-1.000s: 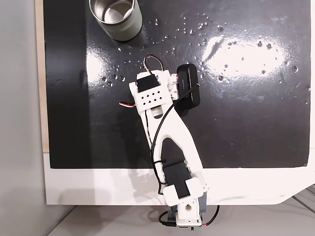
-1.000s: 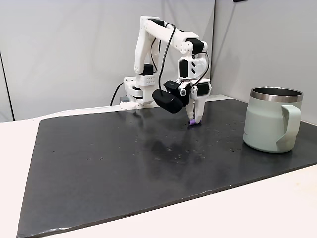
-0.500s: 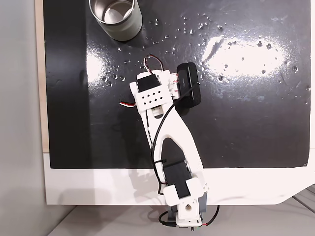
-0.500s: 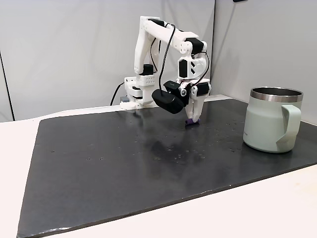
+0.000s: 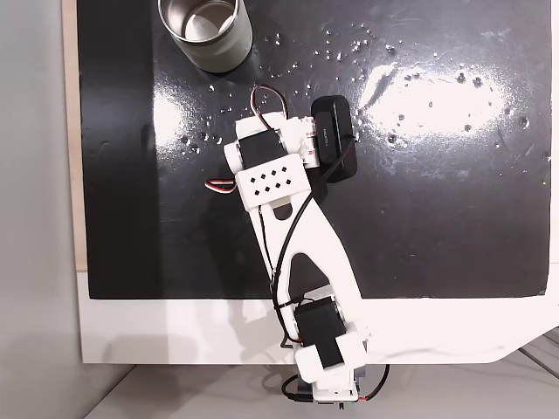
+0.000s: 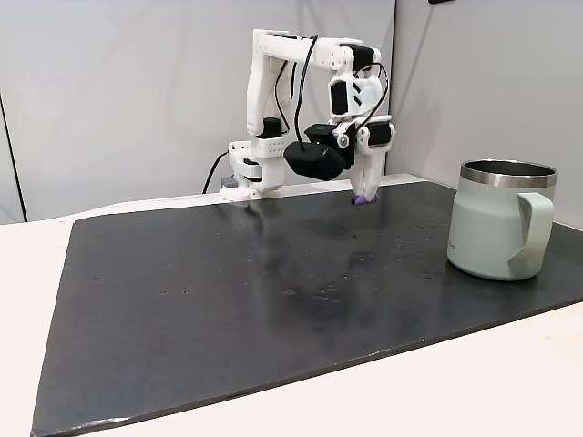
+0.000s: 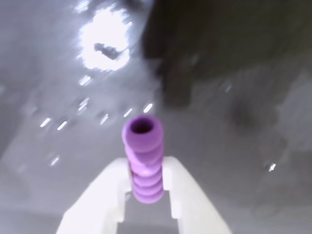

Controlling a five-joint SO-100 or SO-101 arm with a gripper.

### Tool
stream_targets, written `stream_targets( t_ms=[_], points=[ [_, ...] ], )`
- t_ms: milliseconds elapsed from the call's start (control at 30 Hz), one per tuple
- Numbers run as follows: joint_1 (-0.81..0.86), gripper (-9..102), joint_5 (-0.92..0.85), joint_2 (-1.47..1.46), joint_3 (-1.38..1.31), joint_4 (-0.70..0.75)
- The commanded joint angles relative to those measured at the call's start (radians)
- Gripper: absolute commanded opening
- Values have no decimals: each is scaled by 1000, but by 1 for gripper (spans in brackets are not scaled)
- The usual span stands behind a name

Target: Grasp a pengrip and put it in the cup.

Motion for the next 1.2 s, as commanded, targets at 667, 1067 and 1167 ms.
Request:
stream_targets(
  t_ms=[667,1067,1167],
  points=[
    [-21,0,-6,-78,-801,291],
    [18,0,-12,-376,-1172,236],
    [0,0,-17,-434,-1252,212]
  ],
)
